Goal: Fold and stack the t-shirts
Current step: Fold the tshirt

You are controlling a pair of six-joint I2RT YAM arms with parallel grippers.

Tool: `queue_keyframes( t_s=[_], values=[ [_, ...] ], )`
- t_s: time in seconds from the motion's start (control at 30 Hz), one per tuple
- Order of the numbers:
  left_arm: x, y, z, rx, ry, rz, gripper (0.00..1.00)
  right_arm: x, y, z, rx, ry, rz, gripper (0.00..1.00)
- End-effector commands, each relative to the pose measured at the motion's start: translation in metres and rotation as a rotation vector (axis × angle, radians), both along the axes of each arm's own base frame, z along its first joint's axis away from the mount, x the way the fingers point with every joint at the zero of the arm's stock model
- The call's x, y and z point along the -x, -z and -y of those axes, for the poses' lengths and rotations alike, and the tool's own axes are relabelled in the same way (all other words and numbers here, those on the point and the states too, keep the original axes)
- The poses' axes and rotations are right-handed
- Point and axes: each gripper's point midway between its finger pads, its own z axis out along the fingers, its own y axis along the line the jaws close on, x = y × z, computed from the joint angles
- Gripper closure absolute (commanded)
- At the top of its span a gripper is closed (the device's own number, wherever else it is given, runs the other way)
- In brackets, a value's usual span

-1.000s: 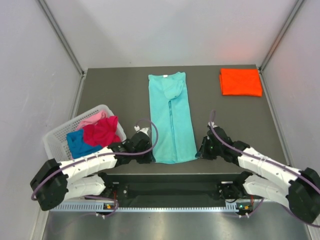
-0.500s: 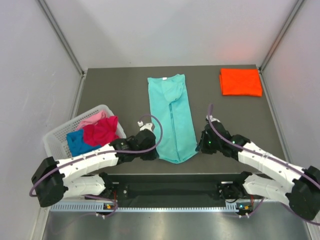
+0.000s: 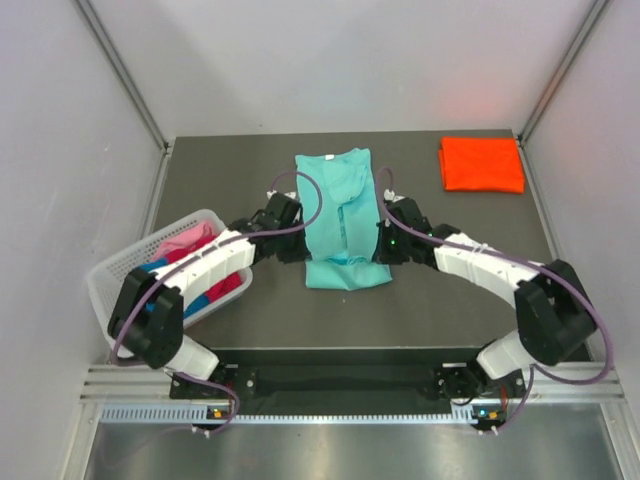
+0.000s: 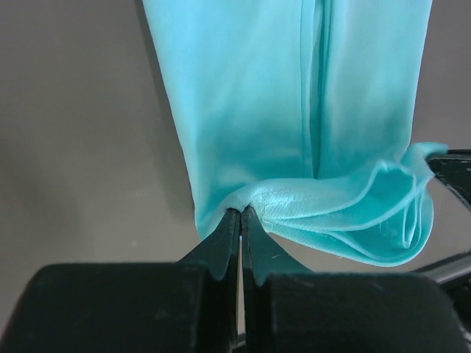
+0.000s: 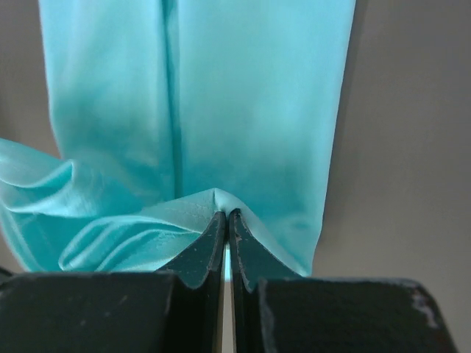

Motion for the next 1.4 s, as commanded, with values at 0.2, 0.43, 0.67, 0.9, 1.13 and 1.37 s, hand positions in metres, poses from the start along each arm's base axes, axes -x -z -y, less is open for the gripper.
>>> queue_keyframes(
  t_s=[0.2, 0.43, 0.67, 0.9, 1.13, 1.37],
  values=[
    [-0.083, -0.016, -0.003, -0.050, 0.018, 0.076, 1.00, -0.084, -0.028, -0.005, -0.085, -0.023, 0.121, 1.00],
    [-0.132, -0.015, -0.013, -0.036, -0.032, 0.084, 1.00, -0.125, -0.039, 0.001, -0.101, 0.004, 0.138, 1.00],
    [-0.165, -0.004, -0.012, -0.025, -0.048, 0.069, 1.00, -0.159, -0.038, -0.005, -0.110, -0.016, 0.139, 1.00],
    [-0.188, 0.003, -0.020, -0.038, -0.081, 0.055, 1.00, -0.183, -0.040, -0.006, -0.099, 0.002, 0.171, 1.00],
    [-0.207, 0.010, -0.024, -0.048, -0.106, 0.055, 1.00, -0.205, -0.032, -0.004, -0.094, 0.017, 0.168, 1.00],
    [-0.221, 0.020, -0.030, -0.074, -0.138, 0.047, 1.00, -0.221, -0.021, 0.001, -0.080, 0.033, 0.155, 1.00]
  ],
)
